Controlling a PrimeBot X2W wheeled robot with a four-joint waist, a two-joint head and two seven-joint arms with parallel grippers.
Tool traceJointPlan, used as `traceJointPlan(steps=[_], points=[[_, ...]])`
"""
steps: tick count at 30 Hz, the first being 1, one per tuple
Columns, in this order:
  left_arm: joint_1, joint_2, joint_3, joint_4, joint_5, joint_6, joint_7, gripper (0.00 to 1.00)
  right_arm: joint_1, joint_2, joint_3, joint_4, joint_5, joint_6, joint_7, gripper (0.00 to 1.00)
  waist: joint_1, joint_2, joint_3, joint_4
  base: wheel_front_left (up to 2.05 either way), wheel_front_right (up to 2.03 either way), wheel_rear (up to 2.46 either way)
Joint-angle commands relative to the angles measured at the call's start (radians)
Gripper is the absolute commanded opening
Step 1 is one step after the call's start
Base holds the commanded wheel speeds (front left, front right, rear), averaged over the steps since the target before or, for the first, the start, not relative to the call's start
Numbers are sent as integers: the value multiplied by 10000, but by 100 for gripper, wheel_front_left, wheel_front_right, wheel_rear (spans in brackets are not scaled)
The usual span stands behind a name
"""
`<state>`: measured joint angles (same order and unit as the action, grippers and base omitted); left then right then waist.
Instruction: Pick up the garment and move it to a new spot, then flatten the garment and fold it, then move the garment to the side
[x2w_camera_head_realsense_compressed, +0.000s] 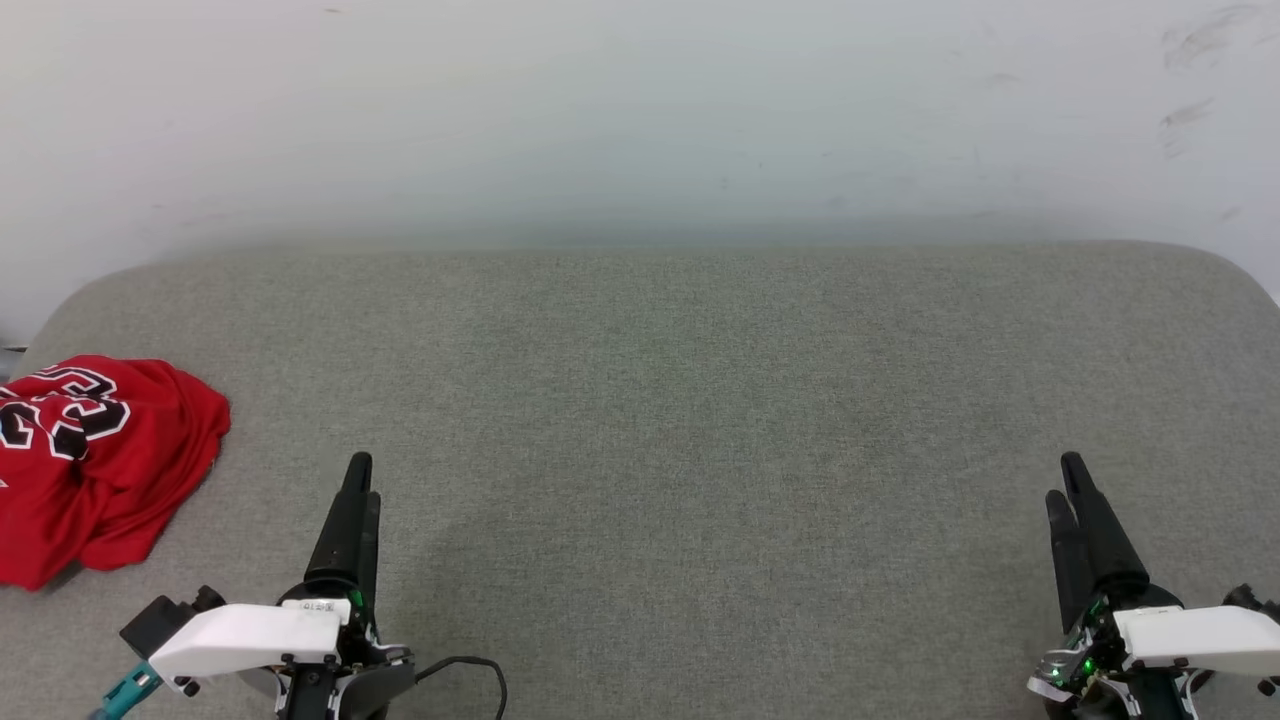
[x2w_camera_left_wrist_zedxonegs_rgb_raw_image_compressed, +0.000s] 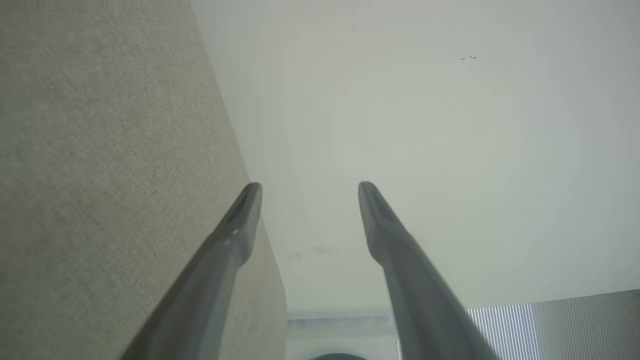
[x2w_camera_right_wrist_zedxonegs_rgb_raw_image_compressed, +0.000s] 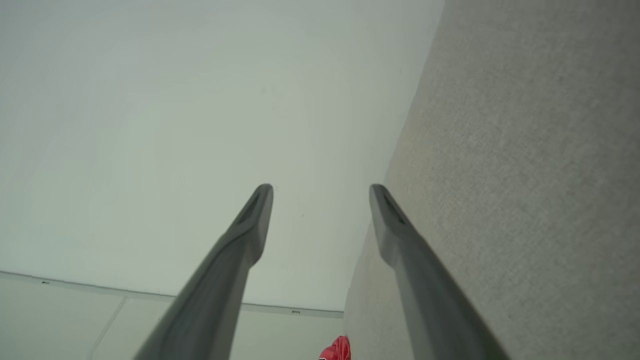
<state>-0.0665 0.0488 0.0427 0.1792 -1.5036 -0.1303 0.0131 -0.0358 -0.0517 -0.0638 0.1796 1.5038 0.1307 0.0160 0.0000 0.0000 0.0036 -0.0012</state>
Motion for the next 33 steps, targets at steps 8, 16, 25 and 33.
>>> traceJointPlan(steps=[8,16,25,33], points=[[-228,14,-241,-1078,1431,-3,-391,100,-7,-18,-50,-873,-1856,1,-406,100,0,0,7,9,0,0,0],[-110,37,-366,-1264,3088,-3,-649,100,94,-8,-20,-1251,-3769,1,-664,100,0,0,-12,8,0,0,0],[14,29,-347,-1466,5170,-3,-957,100,232,-25,84,-1563,-6067,1,-906,100,0,0,-28,8,0,0,0],[146,35,-226,-1348,6926,-4,-1207,100,300,-39,133,-1874,-7917,1,-881,100,0,0,-45,10,0,0,0]])
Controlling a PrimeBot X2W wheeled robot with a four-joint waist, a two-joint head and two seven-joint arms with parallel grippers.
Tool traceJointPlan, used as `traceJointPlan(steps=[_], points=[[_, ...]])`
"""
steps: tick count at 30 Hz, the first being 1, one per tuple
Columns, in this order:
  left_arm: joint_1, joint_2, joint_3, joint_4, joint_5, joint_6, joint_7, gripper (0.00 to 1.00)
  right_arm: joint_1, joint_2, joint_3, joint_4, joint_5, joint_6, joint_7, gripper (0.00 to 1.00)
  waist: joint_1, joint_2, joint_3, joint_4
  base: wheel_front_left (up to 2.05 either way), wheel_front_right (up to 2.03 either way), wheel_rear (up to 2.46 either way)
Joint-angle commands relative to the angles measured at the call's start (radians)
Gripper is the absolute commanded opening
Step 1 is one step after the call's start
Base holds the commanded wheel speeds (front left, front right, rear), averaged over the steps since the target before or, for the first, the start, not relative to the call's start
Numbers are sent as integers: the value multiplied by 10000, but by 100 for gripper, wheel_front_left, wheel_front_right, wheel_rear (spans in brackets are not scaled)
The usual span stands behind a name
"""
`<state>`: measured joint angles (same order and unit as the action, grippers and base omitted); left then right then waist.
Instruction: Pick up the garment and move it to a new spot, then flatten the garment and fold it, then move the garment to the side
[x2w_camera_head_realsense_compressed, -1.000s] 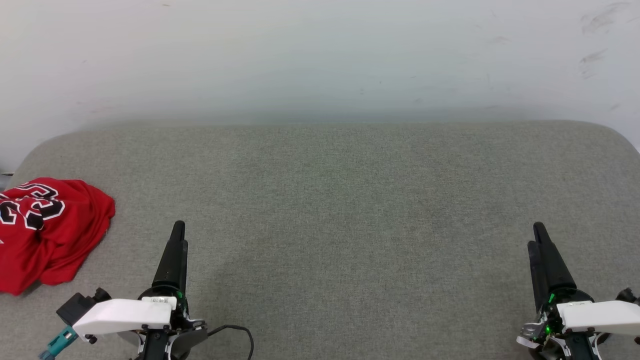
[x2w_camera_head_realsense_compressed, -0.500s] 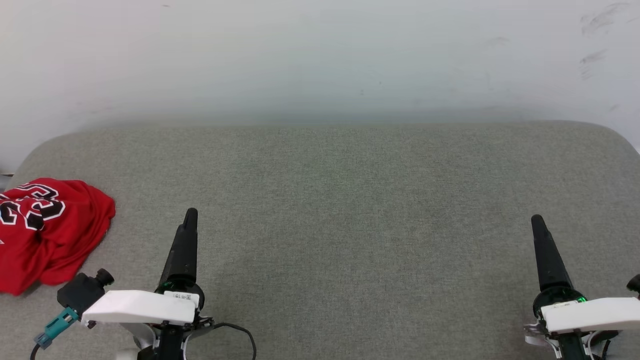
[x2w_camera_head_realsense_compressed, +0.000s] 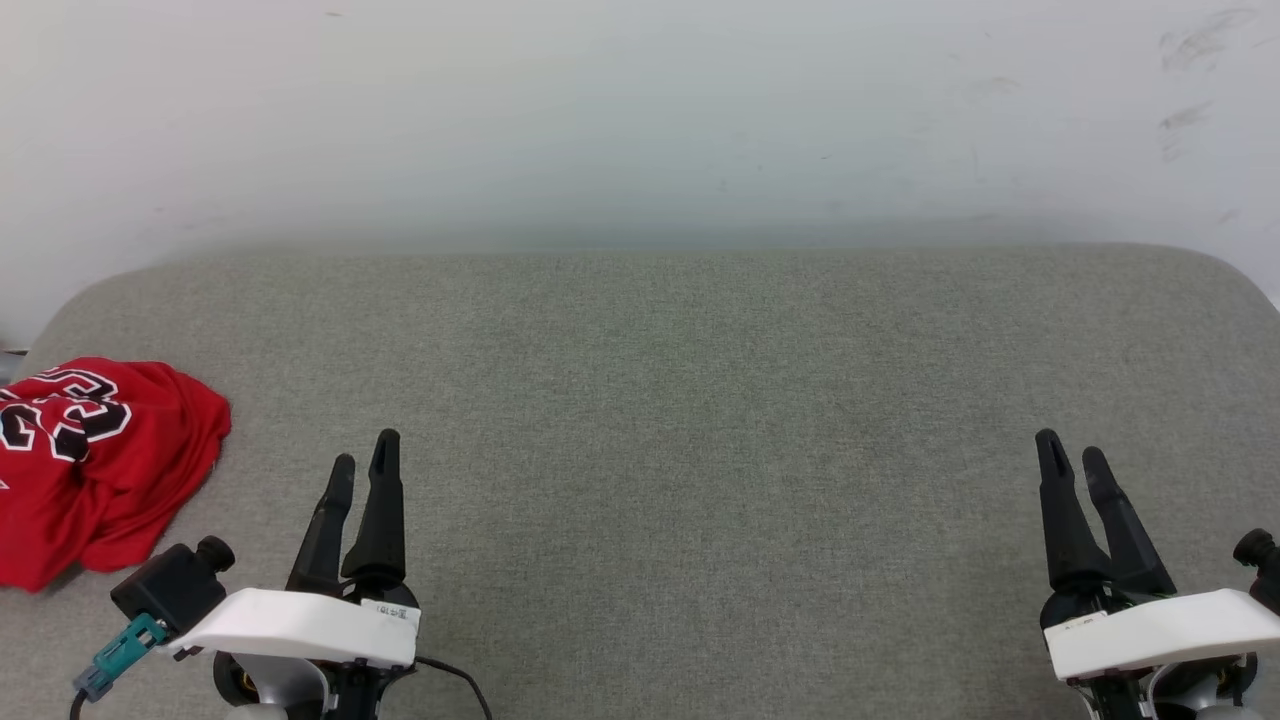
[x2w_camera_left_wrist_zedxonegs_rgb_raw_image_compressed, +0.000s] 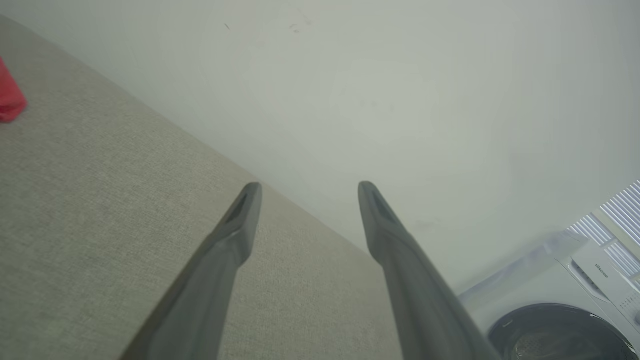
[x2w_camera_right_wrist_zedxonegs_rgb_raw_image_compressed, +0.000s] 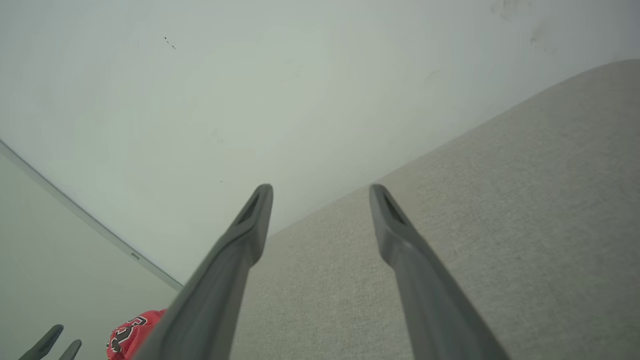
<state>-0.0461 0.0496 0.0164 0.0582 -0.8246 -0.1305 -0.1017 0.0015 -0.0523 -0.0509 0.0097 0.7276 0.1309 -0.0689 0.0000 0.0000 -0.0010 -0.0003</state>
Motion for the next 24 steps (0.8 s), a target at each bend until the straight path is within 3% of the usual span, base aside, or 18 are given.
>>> traceJointPlan(steps=[1,24], points=[[-34,26,47,-113,332,-2,-93,100,-56,-29,5,-204,-353,-1,-8,100,0,0,-2,0,0,0,0],[145,154,-11,129,4105,65,-711,100,234,-42,51,-1036,-3929,-2,605,100,0,0,12,-5,0,0,0]])
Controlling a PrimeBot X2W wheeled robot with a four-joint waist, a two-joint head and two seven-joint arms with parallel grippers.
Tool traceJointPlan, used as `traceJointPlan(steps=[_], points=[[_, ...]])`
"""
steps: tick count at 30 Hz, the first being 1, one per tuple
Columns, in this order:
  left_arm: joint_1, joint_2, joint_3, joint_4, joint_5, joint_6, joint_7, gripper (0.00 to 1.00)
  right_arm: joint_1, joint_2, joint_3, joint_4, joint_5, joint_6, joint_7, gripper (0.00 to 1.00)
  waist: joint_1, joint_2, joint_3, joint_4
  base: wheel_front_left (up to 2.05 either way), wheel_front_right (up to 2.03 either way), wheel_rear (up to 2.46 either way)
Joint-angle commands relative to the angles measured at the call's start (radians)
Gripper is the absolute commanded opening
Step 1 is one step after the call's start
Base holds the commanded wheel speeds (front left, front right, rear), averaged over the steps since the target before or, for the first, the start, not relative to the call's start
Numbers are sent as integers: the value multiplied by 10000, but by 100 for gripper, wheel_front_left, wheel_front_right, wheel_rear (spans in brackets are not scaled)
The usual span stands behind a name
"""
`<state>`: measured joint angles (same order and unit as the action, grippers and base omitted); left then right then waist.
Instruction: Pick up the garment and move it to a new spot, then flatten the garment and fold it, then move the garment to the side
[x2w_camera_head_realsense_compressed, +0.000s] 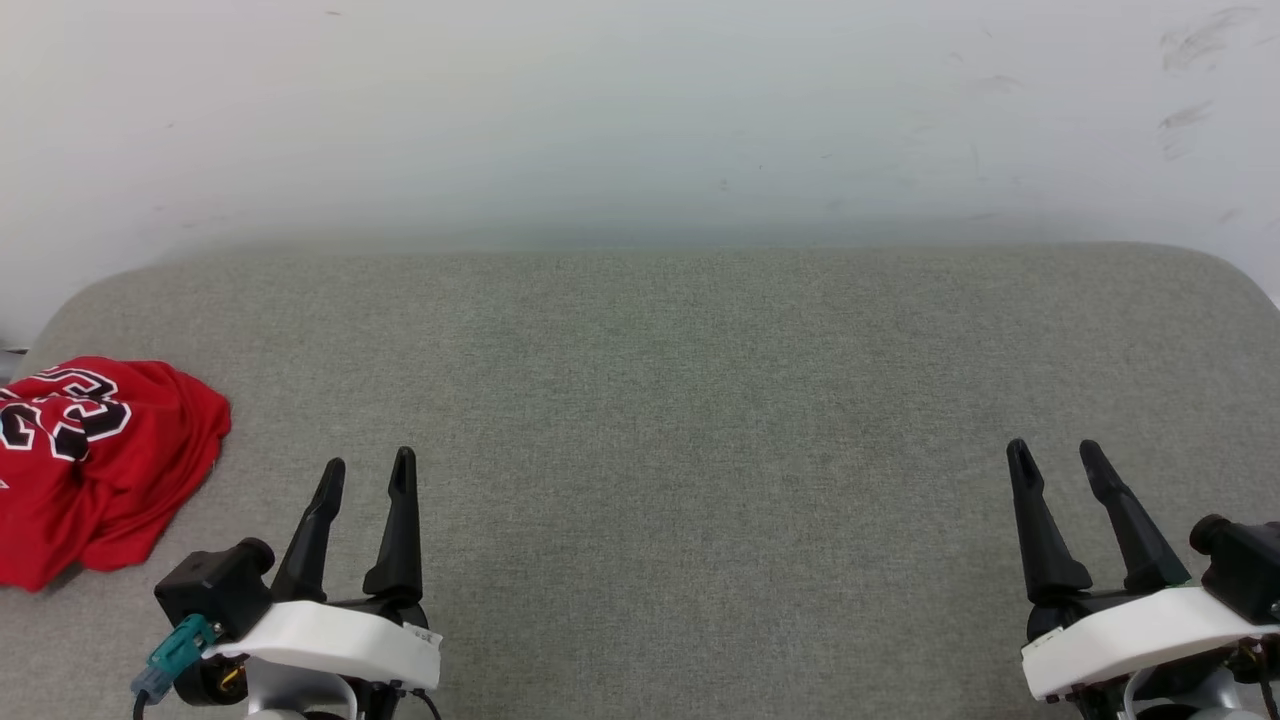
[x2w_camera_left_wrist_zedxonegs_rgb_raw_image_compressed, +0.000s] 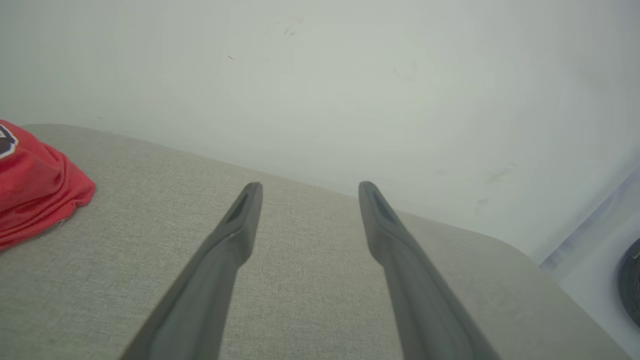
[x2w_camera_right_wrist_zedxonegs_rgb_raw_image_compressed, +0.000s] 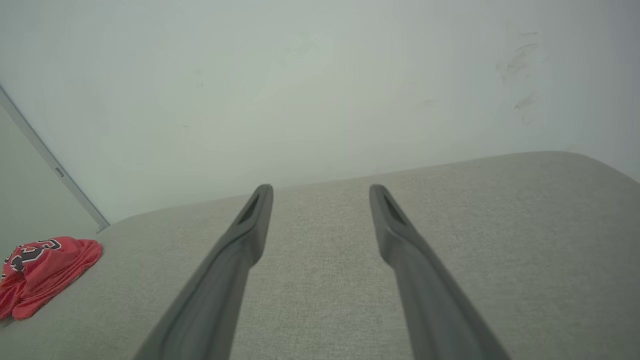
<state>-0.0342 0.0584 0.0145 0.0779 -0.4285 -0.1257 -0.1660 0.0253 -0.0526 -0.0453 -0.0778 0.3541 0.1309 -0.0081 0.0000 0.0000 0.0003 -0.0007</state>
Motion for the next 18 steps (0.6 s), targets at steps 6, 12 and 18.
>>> traceJointPlan(steps=[6,12,18], points=[[59,90,-36,43,795,57,-210,100,107,-23,-43,-350,-829,-2,84,100,0,0,-6,-14,0,0,0],[86,117,-88,124,1377,97,-344,100,187,-2,-61,-520,-1368,-2,107,100,0,0,-7,-7,0,0,0],[98,124,-142,247,1958,102,-498,100,281,22,-144,-690,-1660,-2,72,100,0,0,7,8,0,0,0]])
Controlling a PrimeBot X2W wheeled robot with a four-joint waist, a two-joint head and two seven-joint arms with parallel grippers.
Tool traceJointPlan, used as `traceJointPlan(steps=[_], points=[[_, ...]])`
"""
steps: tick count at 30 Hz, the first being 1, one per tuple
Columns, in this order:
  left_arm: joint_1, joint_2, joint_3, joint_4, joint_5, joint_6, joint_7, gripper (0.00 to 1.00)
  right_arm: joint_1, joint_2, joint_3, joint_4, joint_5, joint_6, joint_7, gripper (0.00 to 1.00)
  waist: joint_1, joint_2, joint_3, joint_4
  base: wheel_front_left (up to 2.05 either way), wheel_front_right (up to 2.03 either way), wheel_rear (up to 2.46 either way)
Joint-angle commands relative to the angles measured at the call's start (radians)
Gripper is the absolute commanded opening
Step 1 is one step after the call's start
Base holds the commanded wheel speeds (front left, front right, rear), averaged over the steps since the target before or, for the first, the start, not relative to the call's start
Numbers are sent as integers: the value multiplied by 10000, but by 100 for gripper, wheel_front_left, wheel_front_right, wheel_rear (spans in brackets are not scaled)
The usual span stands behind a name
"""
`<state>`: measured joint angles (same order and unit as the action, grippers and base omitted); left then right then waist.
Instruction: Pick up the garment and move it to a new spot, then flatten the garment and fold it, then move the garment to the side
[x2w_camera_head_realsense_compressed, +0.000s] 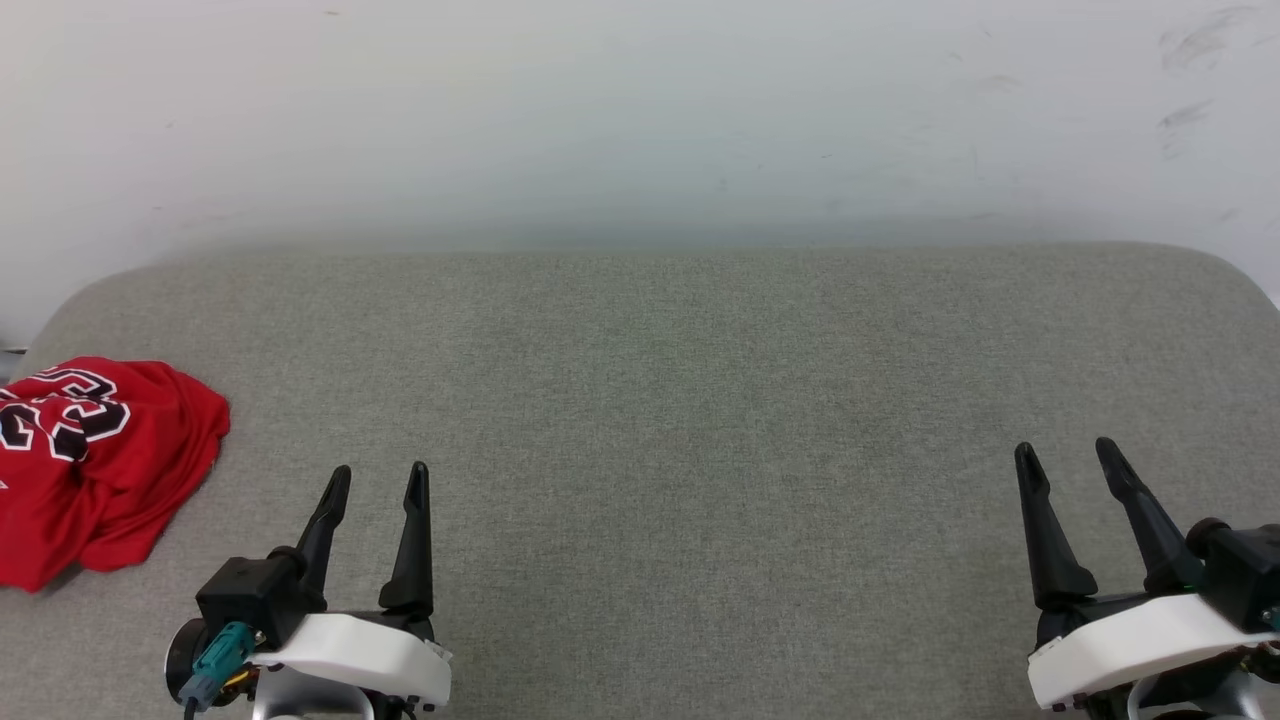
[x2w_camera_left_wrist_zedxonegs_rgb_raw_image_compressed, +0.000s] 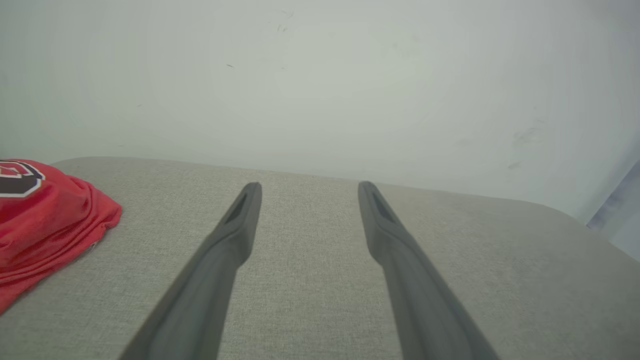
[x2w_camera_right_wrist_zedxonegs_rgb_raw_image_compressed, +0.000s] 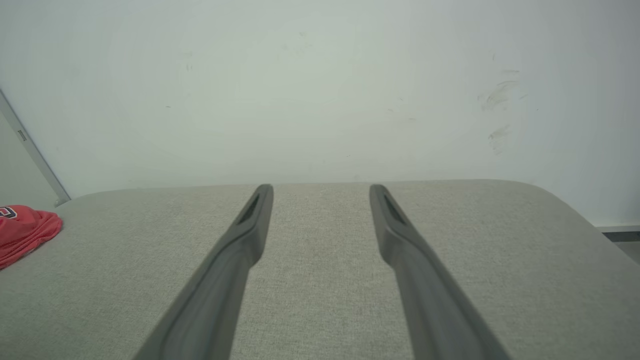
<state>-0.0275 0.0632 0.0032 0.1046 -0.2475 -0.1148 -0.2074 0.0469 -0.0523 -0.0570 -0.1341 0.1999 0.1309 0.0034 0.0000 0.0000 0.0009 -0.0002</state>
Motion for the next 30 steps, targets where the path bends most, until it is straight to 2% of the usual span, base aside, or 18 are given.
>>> traceJointPlan(steps=[1,20,30], points=[[24,78,-35,-6,218,-8,-99,100,78,21,-47,-141,-124,-2,-43,100,0,0,3,6,0,0,0],[0,42,-73,214,1363,-20,-440,100,252,29,-178,-311,-823,-3,-184,100,0,0,22,61,0,0,0],[-224,-16,1,443,1656,-21,-602,100,258,31,-83,-406,-1247,-3,-241,100,0,0,98,940,0,0,0]])
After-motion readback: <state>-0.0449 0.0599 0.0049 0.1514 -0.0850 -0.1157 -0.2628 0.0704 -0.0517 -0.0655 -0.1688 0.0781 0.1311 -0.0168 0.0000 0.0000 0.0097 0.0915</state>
